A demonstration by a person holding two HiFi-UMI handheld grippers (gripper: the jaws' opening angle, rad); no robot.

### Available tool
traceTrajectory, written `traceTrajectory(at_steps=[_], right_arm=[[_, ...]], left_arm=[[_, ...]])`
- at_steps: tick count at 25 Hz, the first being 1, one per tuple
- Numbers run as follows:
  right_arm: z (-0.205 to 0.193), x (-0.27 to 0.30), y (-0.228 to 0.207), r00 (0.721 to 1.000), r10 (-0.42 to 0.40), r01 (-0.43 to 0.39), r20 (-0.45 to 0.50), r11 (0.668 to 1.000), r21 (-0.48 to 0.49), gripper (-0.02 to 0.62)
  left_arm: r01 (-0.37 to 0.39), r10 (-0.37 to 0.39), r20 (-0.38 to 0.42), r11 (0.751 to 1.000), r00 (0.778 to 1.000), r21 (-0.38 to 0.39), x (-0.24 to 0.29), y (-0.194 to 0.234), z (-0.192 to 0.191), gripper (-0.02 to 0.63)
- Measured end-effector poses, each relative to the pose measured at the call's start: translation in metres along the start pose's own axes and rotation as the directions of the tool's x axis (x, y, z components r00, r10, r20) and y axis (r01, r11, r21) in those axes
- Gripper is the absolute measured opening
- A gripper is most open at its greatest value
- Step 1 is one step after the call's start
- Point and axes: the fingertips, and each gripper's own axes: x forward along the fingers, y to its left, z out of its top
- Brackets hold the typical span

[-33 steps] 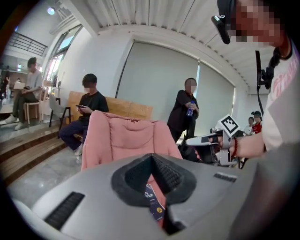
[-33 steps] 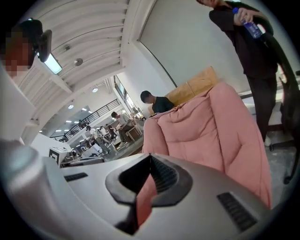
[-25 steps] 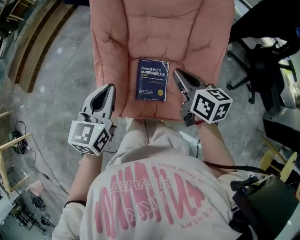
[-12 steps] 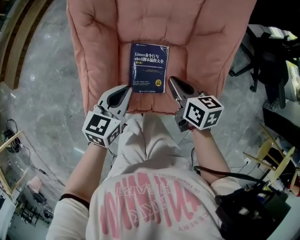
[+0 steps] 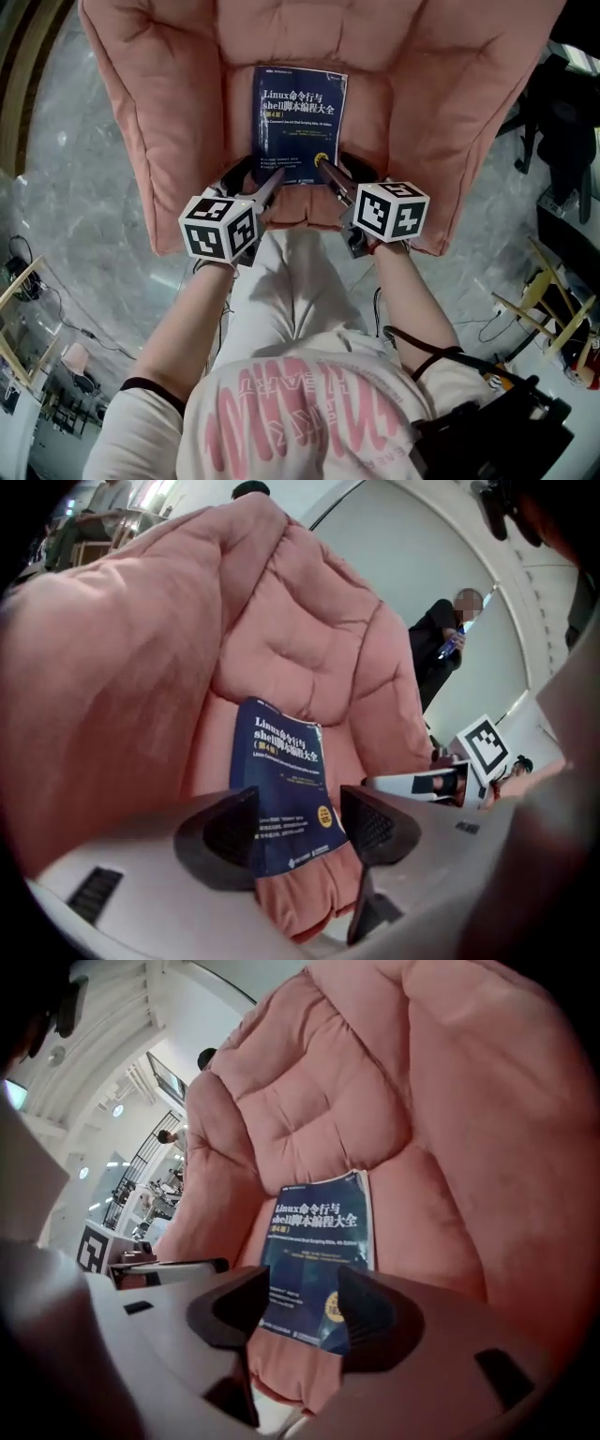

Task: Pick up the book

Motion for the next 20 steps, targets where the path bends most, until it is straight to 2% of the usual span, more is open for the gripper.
traceTrajectory(at_steps=[2, 4, 9, 11, 16, 20], right_arm=[[-0.008, 0.006, -0.01, 0.999, -0.033, 0.033, -0.031, 0.999, -0.006, 0.265], [-0.015, 0.01, -0.015, 0.997, -0.051, 0.05, -0.058, 0.999, -0.013, 0.297], [-0.025, 0.023, -0.025, 0.99, -0.069, 0.066, -0.127, 0.998, -0.021, 0.319], [-0.028, 0.029, -0.029, 0.987, -0.064, 0.064, -0.145, 0.998, -0.01, 0.319], [-0.031, 0.04, -0.035, 0.983, -0.041, 0.049, -0.178, 0.998, 0.04, 0.322], [-0.035, 0.047, -0.044, 0.979, -0.04, 0.052, -0.2, 0.997, 0.055, 0.337]], left_arm=[[-0.038, 0.036, -0.04, 0.999, 0.999, -0.033, 0.012, 0.009, -0.005, 0.29], [-0.078, 0.074, -0.061, 0.995, 0.995, -0.058, 0.019, 0.016, -0.007, 0.314], [-0.17, 0.165, -0.111, 0.984, 0.98, -0.046, 0.024, 0.027, -0.012, 0.314], [-0.177, 0.171, -0.136, 0.983, 0.976, -0.038, 0.027, 0.029, -0.017, 0.315], [-0.16, 0.139, -0.204, 0.983, 0.969, -0.09, 0.042, 0.036, -0.03, 0.315], [-0.173, 0.151, -0.239, 0.982, 0.959, -0.076, 0.049, 0.044, -0.034, 0.314]])
